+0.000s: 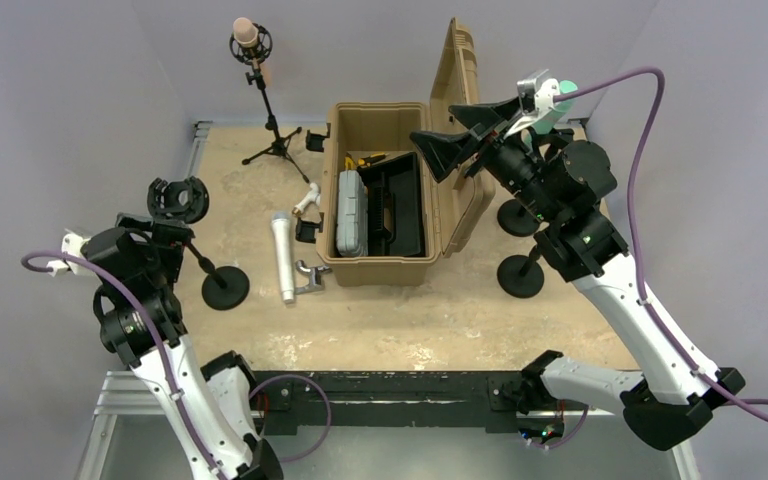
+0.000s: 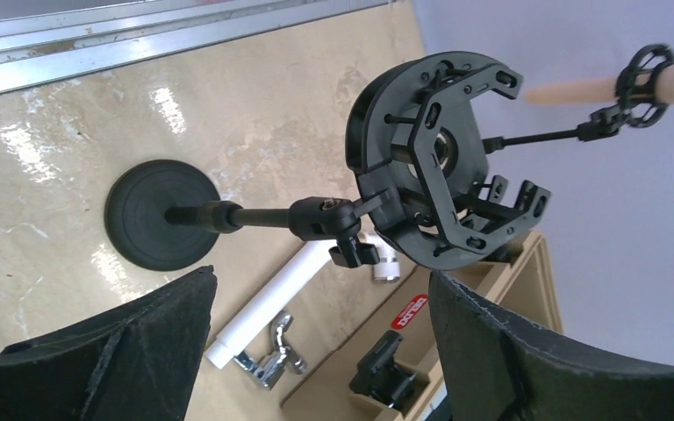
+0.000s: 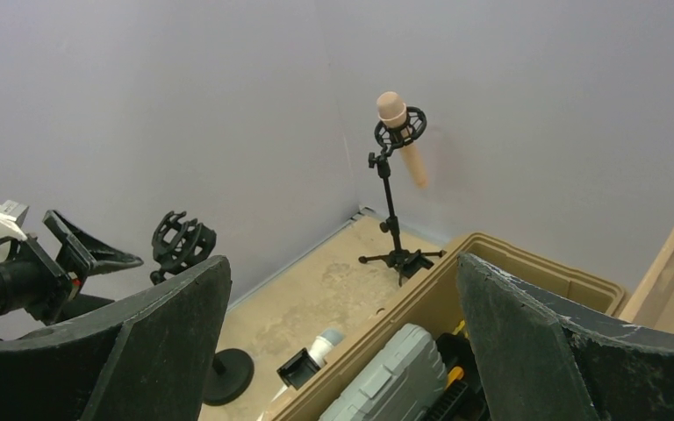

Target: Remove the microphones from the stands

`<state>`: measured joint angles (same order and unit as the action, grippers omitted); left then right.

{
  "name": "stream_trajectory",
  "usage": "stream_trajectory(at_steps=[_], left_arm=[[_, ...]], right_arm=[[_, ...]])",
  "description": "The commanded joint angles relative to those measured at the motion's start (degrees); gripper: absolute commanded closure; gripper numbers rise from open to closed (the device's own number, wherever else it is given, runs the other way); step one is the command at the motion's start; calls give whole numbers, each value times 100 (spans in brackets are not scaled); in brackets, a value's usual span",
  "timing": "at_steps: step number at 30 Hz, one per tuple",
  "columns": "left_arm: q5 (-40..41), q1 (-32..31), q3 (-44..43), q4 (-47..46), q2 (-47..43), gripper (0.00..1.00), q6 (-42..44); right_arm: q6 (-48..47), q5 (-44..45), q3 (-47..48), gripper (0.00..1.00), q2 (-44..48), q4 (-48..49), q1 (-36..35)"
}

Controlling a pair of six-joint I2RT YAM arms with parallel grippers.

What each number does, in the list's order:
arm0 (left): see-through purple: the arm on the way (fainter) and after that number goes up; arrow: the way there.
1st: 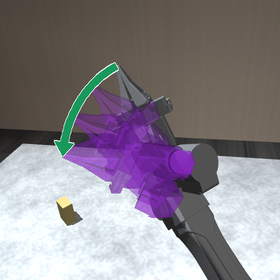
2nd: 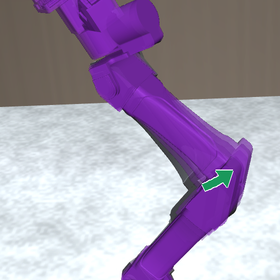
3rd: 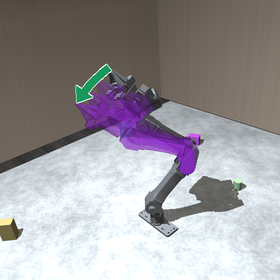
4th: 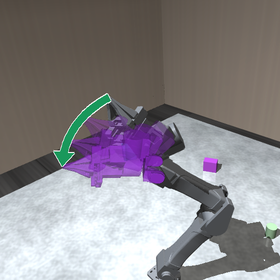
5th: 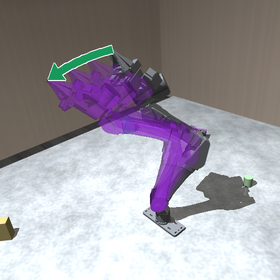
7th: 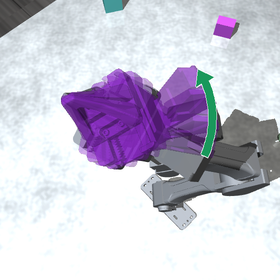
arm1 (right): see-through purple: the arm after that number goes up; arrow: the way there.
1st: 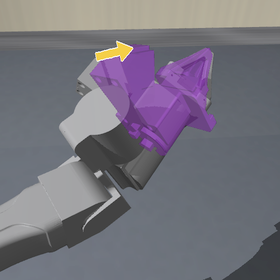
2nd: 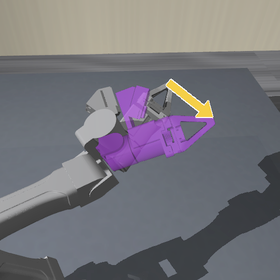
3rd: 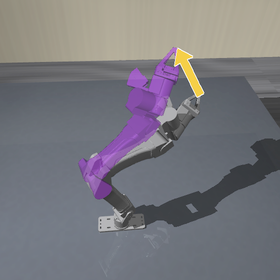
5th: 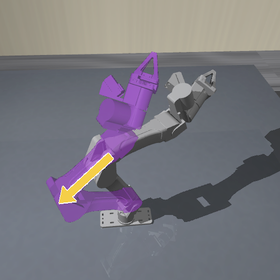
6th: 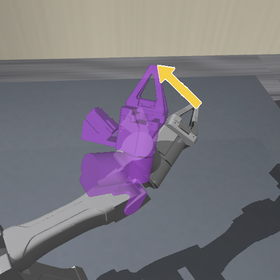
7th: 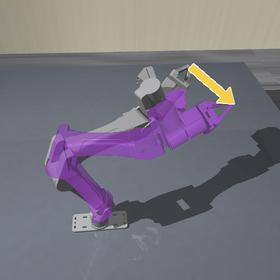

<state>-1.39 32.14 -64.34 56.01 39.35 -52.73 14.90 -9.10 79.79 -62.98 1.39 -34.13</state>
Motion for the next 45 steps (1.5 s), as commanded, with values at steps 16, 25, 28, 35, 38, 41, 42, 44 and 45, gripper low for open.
stream_trajectory(at_steps=[16, 25, 28, 35, 38, 41, 42, 44, 45], left_arm=[[-115, 55, -635, 752, 1061, 11, -947], [-32, 55, -902, 958, 1158, 11, -1053], [-23, 55, -1119, 1176, 1307, 13, -994], [344, 49, -1018, 1121, 1212, 16, -955], [354, 55, -960, 1112, 1236, 18, -945], [457, 48, -893, 1126, 1259, 20, -933], [482, 49, -843, 1129, 1269, 20, -932], [516, 55, -763, 1111, 1277, 22, -948], [523, 55, -718, 1102, 1282, 22, -949]], right_arm=[[-221, 301, 753, 1, -586, -844, -24], [-126, 269, 637, 1, -511, -795, -22], [-131, 262, 618, 1, -526, -777, -21], [-127, 217, 602, 1, -608, -747, -21], [-114, 207, 578, 1, -635, -716, -18], [-104, 190, 600, 1, -672, -710, -23], [-109, 190, 603, 1, -678, -701, -24], [-101, 181, 591, 1, -681, -671, -17], [-87, 173, 582, 1, -684, -649, -17]])
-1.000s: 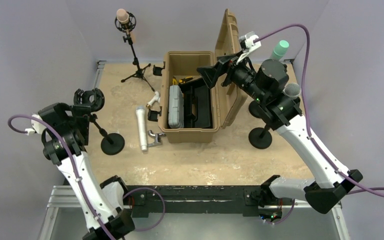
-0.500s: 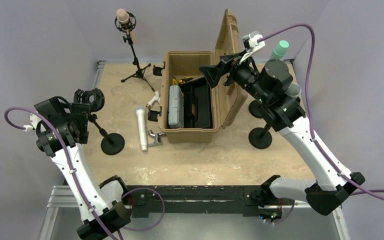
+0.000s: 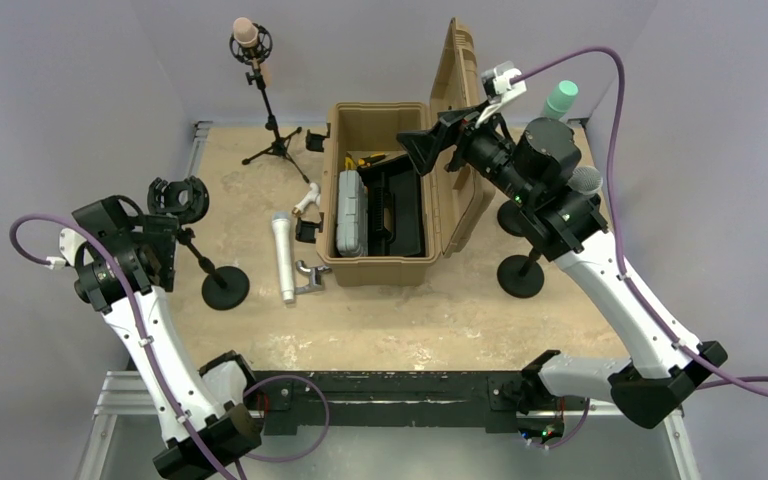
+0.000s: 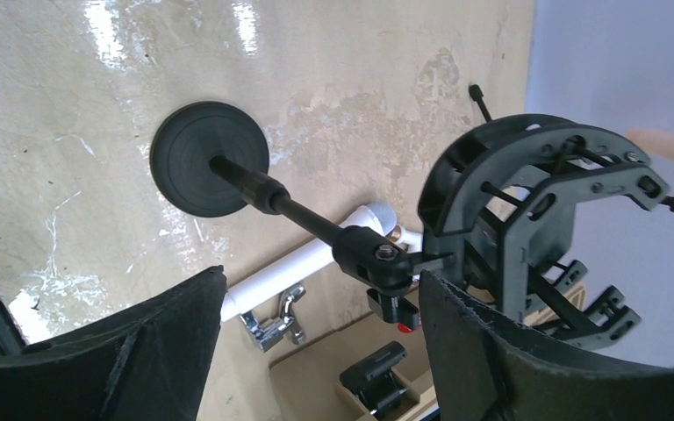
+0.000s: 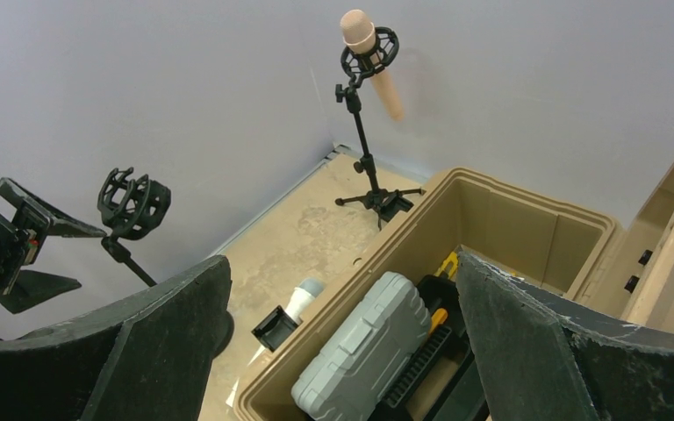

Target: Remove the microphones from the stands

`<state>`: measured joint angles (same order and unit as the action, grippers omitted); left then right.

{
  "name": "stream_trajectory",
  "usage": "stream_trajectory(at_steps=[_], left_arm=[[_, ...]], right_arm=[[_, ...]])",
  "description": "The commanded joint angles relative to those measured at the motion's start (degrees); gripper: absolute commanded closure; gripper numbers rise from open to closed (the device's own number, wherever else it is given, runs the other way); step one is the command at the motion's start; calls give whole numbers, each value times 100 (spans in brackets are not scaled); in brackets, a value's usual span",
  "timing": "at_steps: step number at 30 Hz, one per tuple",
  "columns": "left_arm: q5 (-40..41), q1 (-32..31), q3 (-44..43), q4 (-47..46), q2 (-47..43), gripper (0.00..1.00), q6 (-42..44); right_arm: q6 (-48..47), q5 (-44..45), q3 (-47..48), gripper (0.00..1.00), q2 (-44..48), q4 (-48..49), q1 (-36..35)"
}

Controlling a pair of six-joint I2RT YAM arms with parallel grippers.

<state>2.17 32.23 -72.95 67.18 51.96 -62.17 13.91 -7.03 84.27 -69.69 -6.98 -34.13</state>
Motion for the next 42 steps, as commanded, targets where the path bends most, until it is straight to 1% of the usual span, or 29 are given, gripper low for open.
stream_trajectory(at_steps=[1, 10, 17, 18, 21, 25, 31, 34, 42], left_arm=[[165, 47, 198, -48, 16, 23, 2], [70, 43, 689, -545, 94, 25, 202], [311, 46, 735, -171, 6, 27, 126], [372, 41, 789, -112, -23, 29, 125], [449, 45, 1121, -110, -157, 34, 136], [417, 47, 1643, -238, -243, 37, 200], [636, 41, 2306, -420, -215, 39, 352], [570, 46, 2592, -487, -266, 41, 380], [429, 34, 2836, -302, -560, 43, 533]], right_arm=[[11, -48, 129, 1, -16, 193, -15], [52, -106, 94, 1, -40, 230, -22], [59, -112, 81, 1, -27, 239, -24], [67, -119, 82, 1, -22, 241, -22], [77, -132, 74, 1, -23, 278, -23], [95, -182, 28, 1, -45, 327, -19], [139, -229, -73, 1, -21, 386, -24], [156, -237, -108, 1, -10, 408, -24], [170, -237, -116, 1, 17, 430, -24]])
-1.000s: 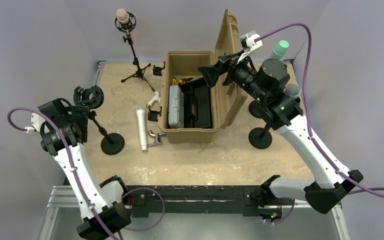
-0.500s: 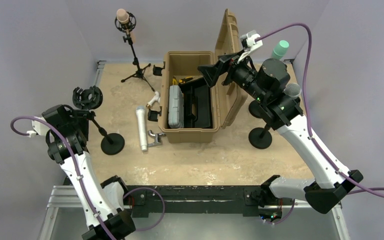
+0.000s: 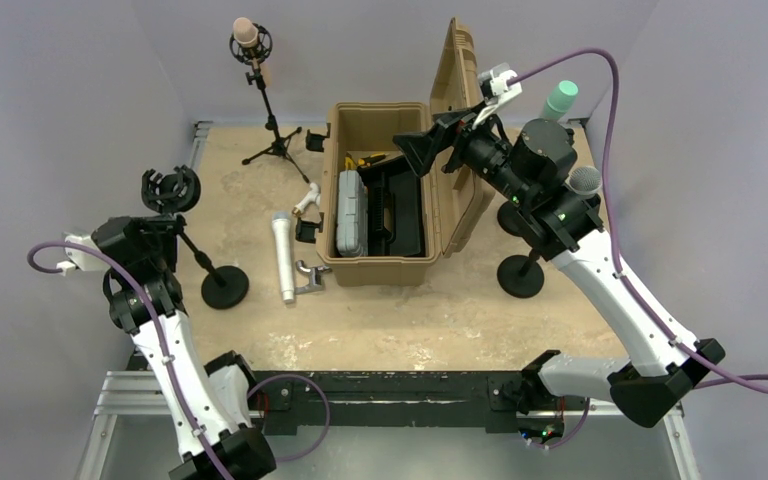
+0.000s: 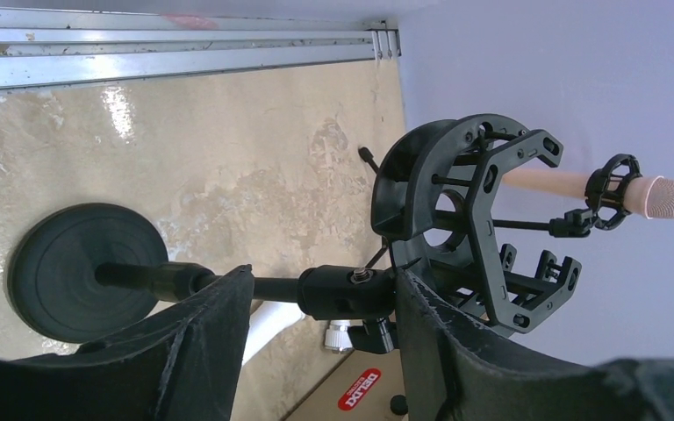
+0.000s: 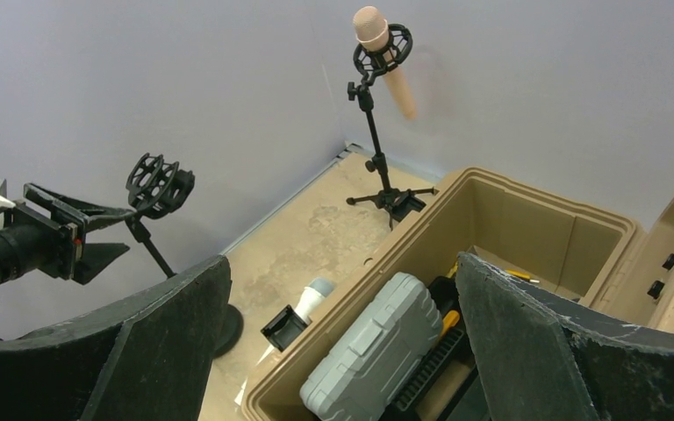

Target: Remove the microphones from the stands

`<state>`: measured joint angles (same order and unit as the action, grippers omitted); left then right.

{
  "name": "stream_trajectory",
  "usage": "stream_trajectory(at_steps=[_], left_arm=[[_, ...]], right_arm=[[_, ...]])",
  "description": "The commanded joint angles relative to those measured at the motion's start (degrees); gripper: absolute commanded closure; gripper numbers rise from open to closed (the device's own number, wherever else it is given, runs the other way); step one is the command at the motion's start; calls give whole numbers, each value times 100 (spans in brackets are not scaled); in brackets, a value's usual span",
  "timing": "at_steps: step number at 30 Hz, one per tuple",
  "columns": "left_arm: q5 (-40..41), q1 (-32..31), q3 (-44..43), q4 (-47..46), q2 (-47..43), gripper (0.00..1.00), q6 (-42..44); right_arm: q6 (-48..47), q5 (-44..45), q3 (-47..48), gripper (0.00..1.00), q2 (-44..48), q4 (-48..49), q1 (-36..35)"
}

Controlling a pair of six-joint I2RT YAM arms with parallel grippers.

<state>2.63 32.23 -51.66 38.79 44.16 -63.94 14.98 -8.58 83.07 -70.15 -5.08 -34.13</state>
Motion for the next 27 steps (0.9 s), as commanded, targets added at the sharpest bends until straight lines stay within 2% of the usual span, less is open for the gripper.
stream_trajectory(at_steps=[1, 7, 13, 19, 23, 27], left_arm=[[380, 30, 735, 2594, 170, 43, 730], [520, -43, 1232, 2646, -23, 47, 793], [322, -469, 1569, 2634, 321, 48, 380], [520, -634, 1725, 2586, 401, 48, 105], [660, -630, 1068, 2548, 354, 46, 469], [939, -665, -328, 2959, 209, 36, 832]], right_arm=[[66, -83, 2, 1, 63, 245, -21], [69, -101, -36, 1, 67, 294, -20], [84, -113, -27, 1, 86, 305, -19], [54, -68, -17, 1, 175, 308, -23], [40, -81, -51, 1, 158, 304, -24], [49, -131, -89, 1, 125, 351, -19]])
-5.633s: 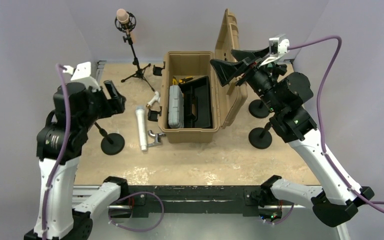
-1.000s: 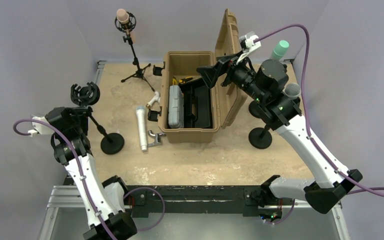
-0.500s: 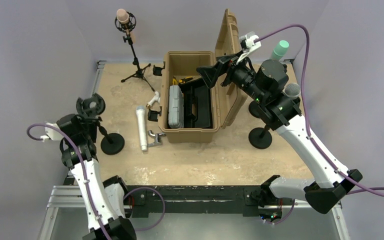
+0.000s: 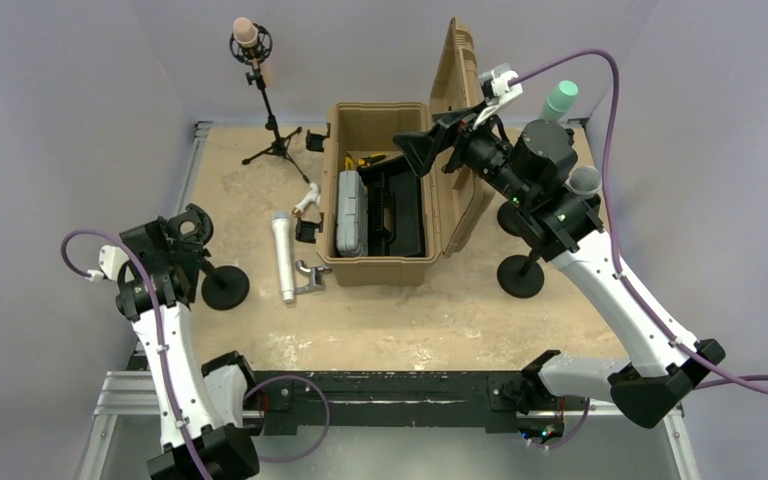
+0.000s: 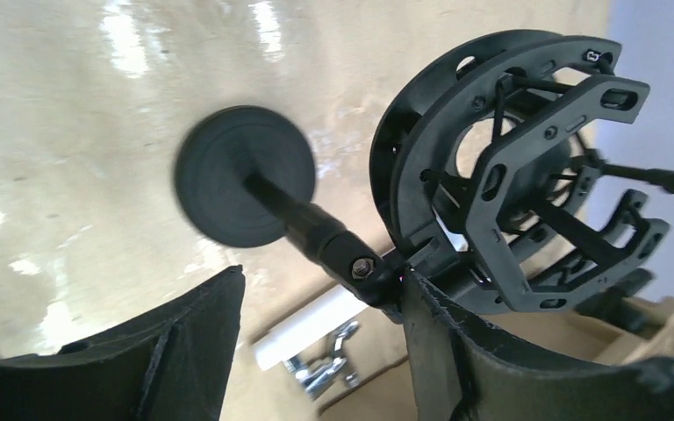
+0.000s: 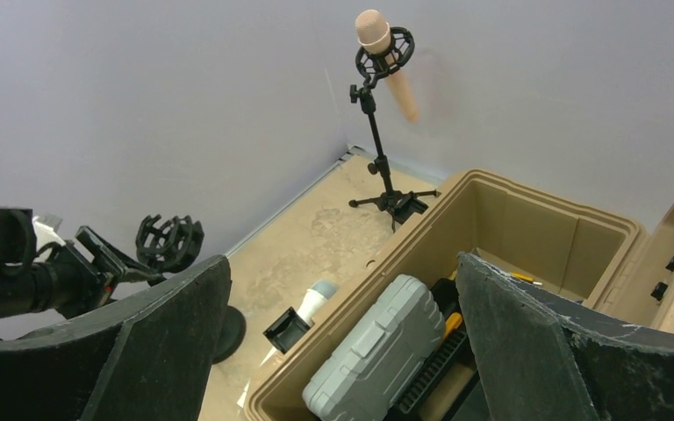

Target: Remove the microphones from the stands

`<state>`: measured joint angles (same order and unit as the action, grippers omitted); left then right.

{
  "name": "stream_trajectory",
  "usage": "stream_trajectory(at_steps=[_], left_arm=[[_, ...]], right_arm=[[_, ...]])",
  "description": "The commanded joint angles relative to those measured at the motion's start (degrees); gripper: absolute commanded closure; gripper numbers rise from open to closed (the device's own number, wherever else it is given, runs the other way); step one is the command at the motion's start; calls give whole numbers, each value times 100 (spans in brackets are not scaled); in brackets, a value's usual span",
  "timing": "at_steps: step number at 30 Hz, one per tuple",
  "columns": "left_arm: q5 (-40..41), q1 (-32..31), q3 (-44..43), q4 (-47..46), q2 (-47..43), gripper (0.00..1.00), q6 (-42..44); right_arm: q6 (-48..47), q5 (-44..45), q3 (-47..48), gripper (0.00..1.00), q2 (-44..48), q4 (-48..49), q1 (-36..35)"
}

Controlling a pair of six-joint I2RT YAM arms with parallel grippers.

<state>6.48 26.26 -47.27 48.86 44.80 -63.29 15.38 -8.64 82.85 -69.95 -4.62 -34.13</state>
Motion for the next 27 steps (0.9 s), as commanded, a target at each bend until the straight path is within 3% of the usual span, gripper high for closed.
stream_trajectory(at_steps=[1, 6, 9, 13, 15, 17, 22, 27], left_arm=[[592, -68, -1086, 2052, 93, 33, 852], [336, -137, -2354, 2128, -111, 16, 1390], [21, -261, -2899, 1985, -199, 14, 1807], [-2089, -286, -2632, 420, -544, 10, 2567], [-3275, -345, -2176, -683, -625, 1, 2537], [-3846, -577, -1890, -1540, -550, 0, 2359], [-3595, -1547, -2169, -1846, 248, 0, 2653], [-3582, -1792, -2696, -2114, 1351, 1, 2743]], right_arm=[[16, -136, -60, 1, 105, 304, -20], [50, -66, -178, 1, 201, 397, -22], [25, -22, -176, 1, 250, 355, -24], [-8, 110, -238, 1, 366, 349, -23], [-34, 193, -280, 1, 428, 341, -20], [-43, 273, -333, 1, 502, 334, -17], [-77, 526, -554, 1, 781, 390, -23], [-92, 806, -685, 1, 1141, 440, -23]])
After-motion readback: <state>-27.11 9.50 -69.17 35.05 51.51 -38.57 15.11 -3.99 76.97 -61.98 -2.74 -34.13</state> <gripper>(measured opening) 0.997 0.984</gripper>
